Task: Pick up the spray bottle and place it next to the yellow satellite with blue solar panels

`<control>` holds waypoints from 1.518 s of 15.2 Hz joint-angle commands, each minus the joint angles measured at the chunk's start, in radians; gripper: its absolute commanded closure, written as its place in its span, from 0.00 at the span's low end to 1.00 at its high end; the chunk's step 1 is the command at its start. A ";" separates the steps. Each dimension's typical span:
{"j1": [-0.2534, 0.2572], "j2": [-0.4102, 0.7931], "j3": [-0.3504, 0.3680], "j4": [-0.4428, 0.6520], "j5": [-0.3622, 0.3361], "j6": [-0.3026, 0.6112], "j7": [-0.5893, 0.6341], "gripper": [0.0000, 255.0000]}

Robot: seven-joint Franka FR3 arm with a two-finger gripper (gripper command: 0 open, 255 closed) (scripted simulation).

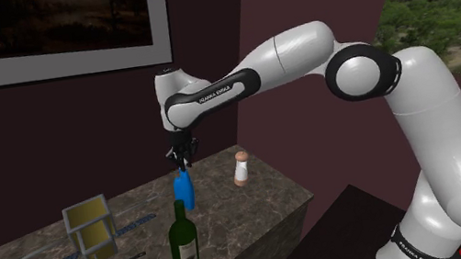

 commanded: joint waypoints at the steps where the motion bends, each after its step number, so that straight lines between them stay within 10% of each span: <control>1: 0.001 0.015 -0.002 -0.001 -0.002 0.016 0.001 1.00; 23: 0.008 0.141 -0.016 -0.023 -0.022 0.164 0.019 1.00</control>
